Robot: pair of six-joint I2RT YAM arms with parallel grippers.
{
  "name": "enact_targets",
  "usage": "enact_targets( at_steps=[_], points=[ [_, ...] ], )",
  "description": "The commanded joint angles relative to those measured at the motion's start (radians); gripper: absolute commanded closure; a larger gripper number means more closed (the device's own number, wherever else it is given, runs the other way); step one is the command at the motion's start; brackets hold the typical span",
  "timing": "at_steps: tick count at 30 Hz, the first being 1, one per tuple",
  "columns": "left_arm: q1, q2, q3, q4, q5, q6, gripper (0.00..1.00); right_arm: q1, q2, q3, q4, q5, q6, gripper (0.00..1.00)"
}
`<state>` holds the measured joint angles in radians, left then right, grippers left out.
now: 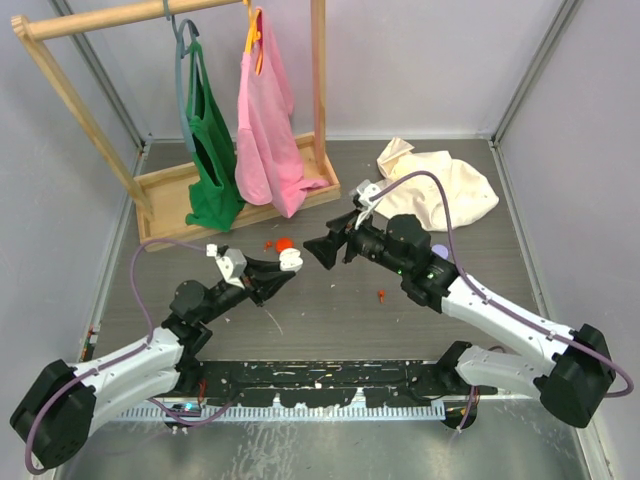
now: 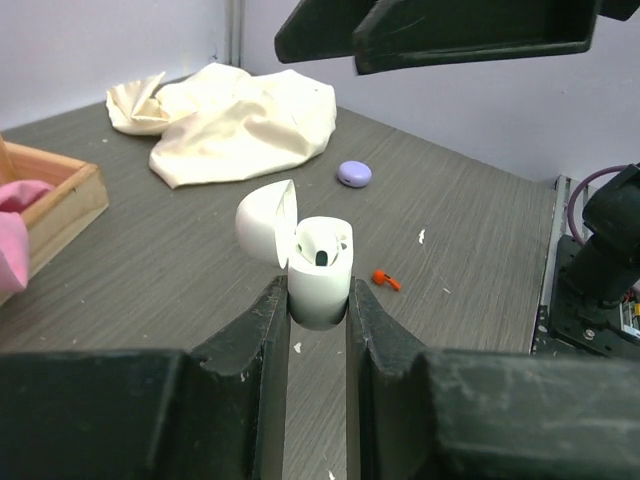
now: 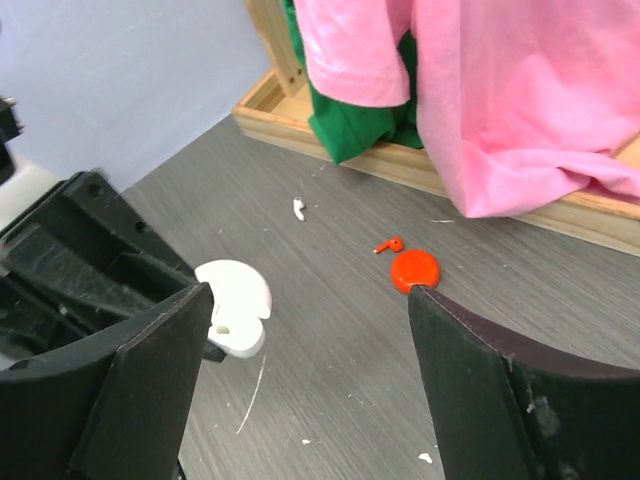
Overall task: Insert the wireless bluetooth earbuds into the charging case
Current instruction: Place the earbud in the charging case, then adjust the charging case.
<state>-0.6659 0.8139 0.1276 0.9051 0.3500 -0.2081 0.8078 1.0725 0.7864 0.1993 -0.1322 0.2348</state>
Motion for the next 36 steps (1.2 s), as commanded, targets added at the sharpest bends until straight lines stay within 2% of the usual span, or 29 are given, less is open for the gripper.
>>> enact_targets(
  at_steps=[1,9,15,24,32,36],
  points=[
    [0.000,0.019,0.048,0.076,-0.006,-0.036,0.90,-0.092,-0.042,-0.053,0.175,-0.291,0.049,0.14],
    [0.000,0.021,0.070,0.086,0.010,-0.075,0.90,-0.197,-0.056,-0.196,0.421,-0.502,0.019,0.04],
    [0.000,-0.009,0.090,0.066,0.041,-0.086,0.90,-0.198,-0.063,-0.257,0.504,-0.552,-0.044,0.03],
    [0.000,-0.038,0.145,0.031,0.137,-0.097,0.89,-0.196,-0.039,-0.338,0.768,-0.647,0.024,0.11],
    [-0.001,0.003,0.196,0.061,0.204,-0.144,0.88,-0.185,0.006,-0.341,0.919,-0.679,0.106,0.23],
    [0.000,0.049,0.201,0.137,0.221,-0.178,0.88,-0.162,0.043,-0.336,0.975,-0.681,0.133,0.35]
  ],
)
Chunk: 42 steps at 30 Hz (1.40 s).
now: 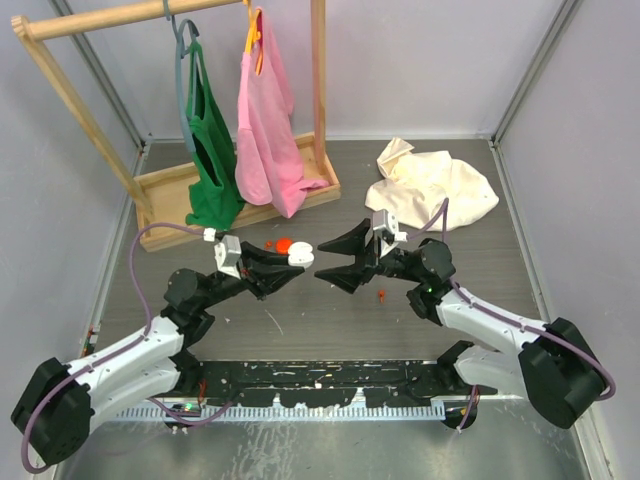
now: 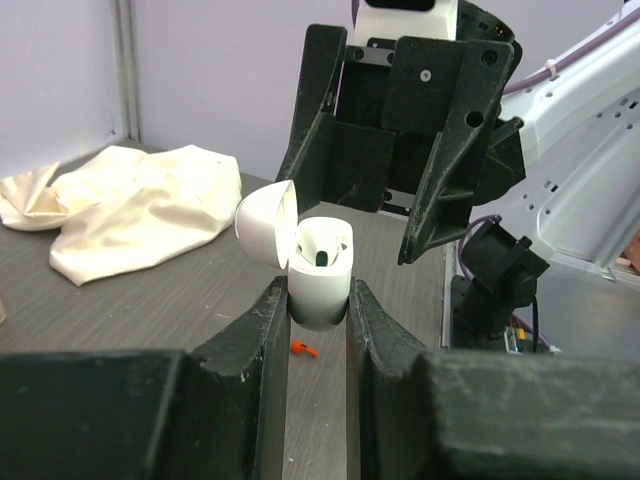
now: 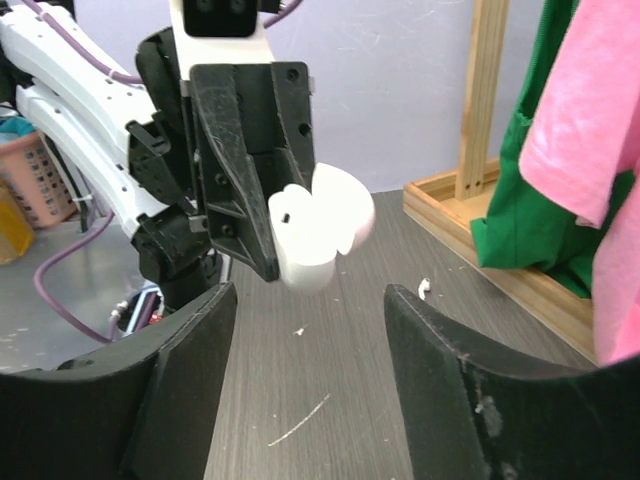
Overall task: Insert the wireless bluetooth earbuds into the charging case
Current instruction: Adjust the charging case.
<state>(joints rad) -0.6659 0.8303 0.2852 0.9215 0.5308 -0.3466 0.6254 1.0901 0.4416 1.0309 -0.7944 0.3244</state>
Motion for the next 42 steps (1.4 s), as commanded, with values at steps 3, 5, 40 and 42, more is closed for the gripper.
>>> enact_targets(
  at_steps=[3,5,40,42],
  points=[
    [-0.001,0.058,0.047,0.154,0.048,-0.054,0.88,0.038,0.049,0.025,0.152,-0.022,0.050,0.37],
    [-0.001,0.067,0.047,0.177,0.054,-0.065,0.88,0.048,0.065,0.036,0.155,-0.020,0.048,0.39],
    [-0.004,0.076,0.074,0.213,0.130,-0.113,0.87,0.056,0.157,0.043,0.417,-0.047,0.245,0.60],
    [-0.004,0.078,0.071,0.213,0.129,-0.115,0.87,0.057,0.151,0.042,0.422,-0.049,0.253,0.59]
  ],
)
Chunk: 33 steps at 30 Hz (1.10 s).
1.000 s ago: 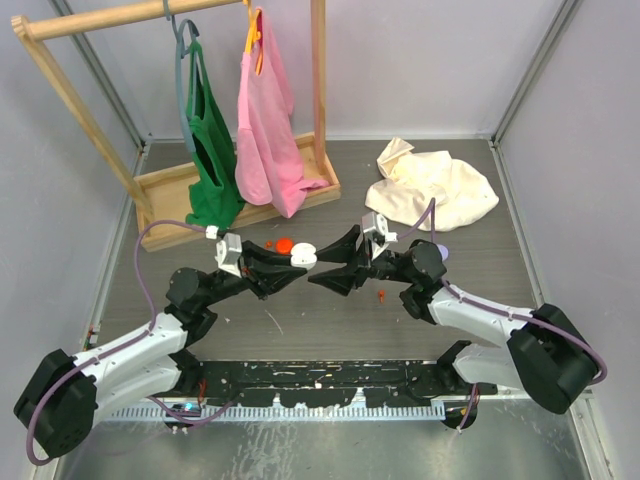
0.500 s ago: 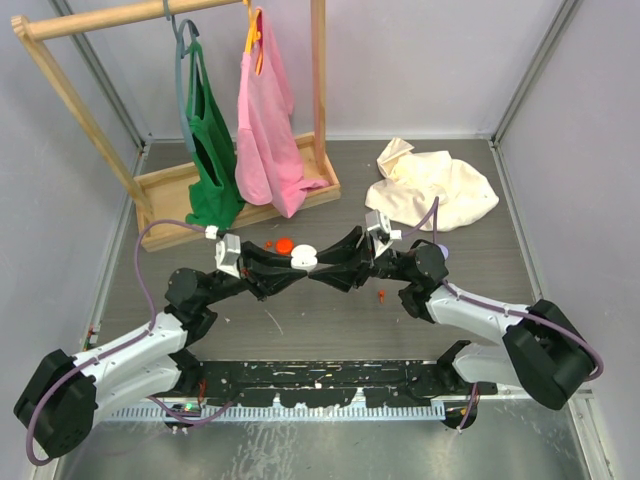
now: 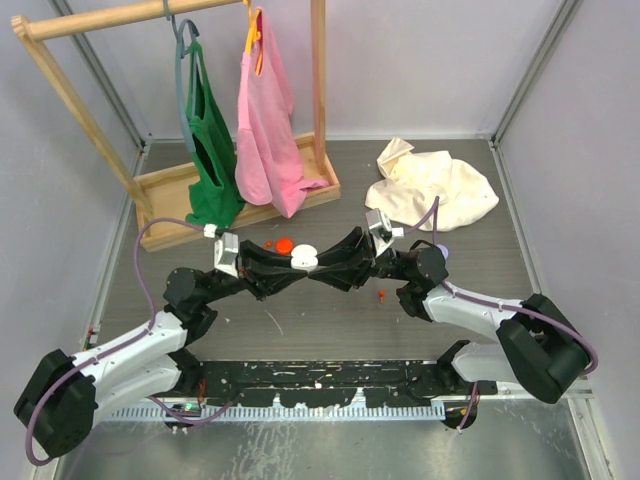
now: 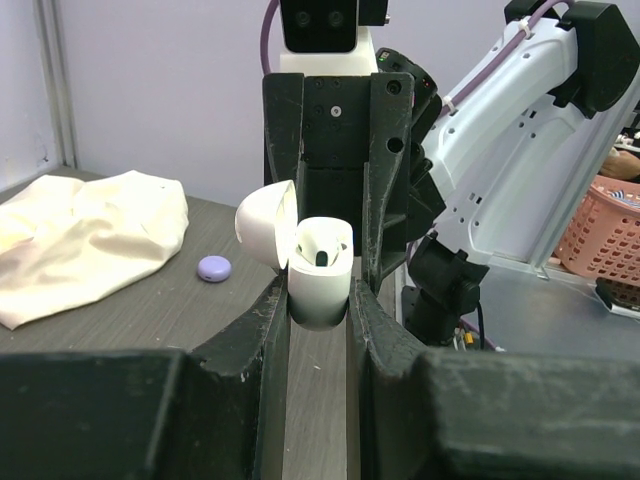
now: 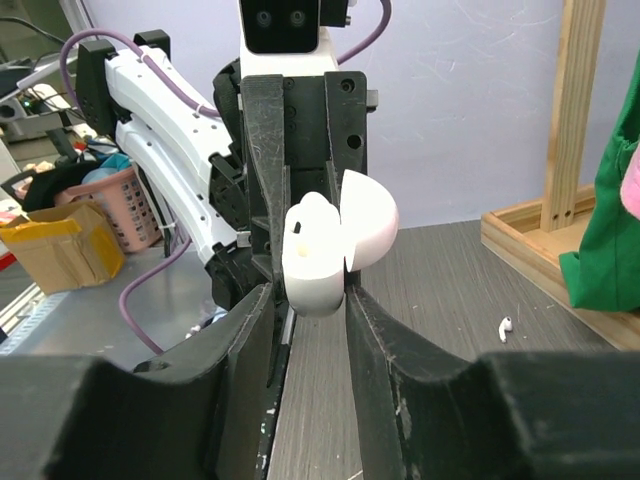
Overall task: Insert the wireless bluetooth earbuds into the charging case
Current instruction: Adjust the charging case.
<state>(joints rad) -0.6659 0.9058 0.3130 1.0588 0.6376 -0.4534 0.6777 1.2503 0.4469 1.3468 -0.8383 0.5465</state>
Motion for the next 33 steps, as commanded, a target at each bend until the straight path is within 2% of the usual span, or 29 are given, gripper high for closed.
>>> enact_targets(
  at_steps=[1,13,22,29,33],
  points=[
    [-0.004,0.002,0.043,0.076,0.022,-0.008,0.87,0.005,-0.014,0.036,0.106,-0.005,0.032,0.59],
    [-0.009,-0.004,0.048,0.078,0.024,-0.016,0.87,0.004,-0.026,0.034,0.107,0.009,0.048,0.59],
    [-0.022,0.010,0.057,0.102,0.023,-0.023,0.87,0.007,0.017,0.040,0.162,-0.001,0.097,0.65],
    [-0.031,0.027,0.058,0.115,0.027,-0.026,0.86,0.007,0.036,0.043,0.170,-0.012,0.107,0.76],
    [-0.031,0.026,0.047,0.105,0.019,-0.019,0.79,0.005,0.032,0.026,0.170,0.001,0.089,0.88]
  ],
)
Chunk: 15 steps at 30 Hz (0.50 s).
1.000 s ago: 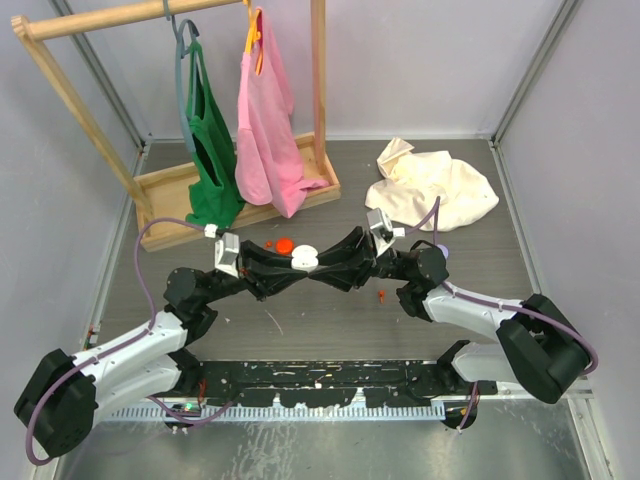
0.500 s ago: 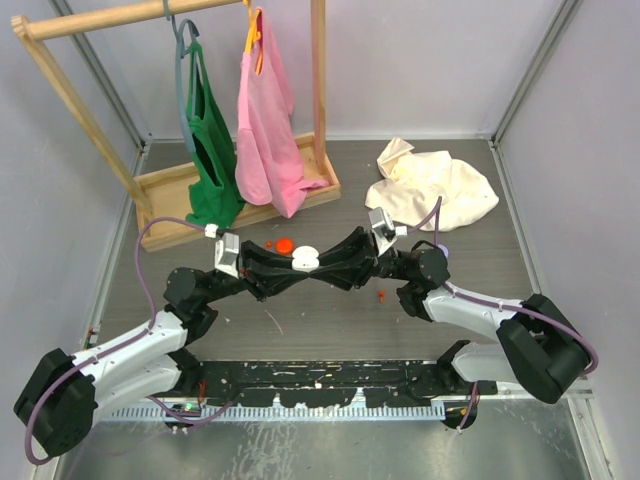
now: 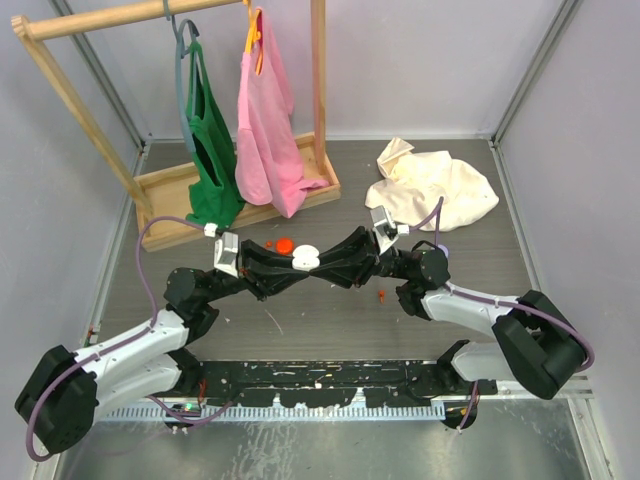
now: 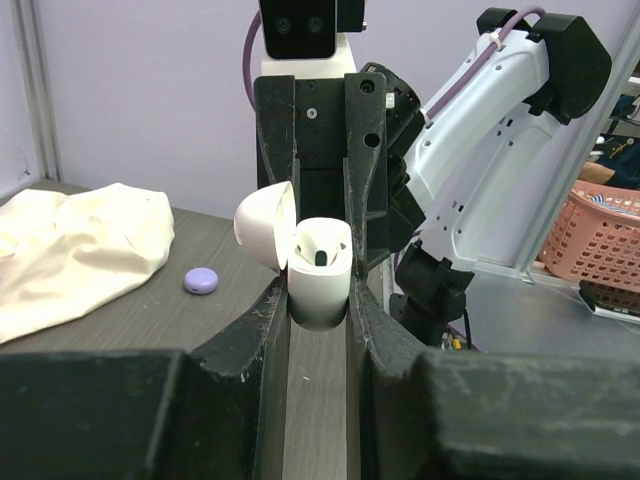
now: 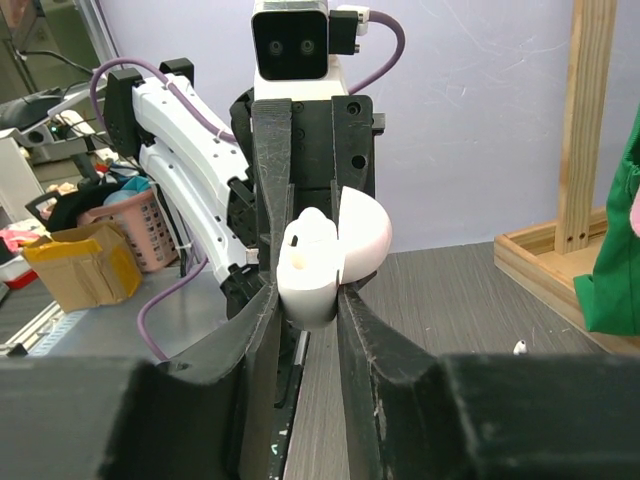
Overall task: Insert the wireless bluetooth earbuds into the charging case
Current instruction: Adjust the charging case.
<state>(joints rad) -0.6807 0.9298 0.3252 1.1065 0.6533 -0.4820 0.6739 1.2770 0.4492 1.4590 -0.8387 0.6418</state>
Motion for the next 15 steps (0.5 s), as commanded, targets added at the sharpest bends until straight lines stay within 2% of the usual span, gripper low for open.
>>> enact_targets(
  at_steps=[1,5,15],
  points=[
    [-0.016,-0.003,0.032,0.047,0.003,0.013,0.76,0.007,0.003,0.020,0.057,0.005,-0.011,0.91],
    [-0.017,-0.032,0.014,-0.026,-0.008,0.038,0.66,0.001,-0.019,0.007,0.039,0.006,-0.042,0.99],
    [-0.017,-0.198,-0.027,-0.349,-0.091,0.138,0.34,0.001,-0.131,-0.053,-0.102,0.047,-0.276,0.99]
  ],
)
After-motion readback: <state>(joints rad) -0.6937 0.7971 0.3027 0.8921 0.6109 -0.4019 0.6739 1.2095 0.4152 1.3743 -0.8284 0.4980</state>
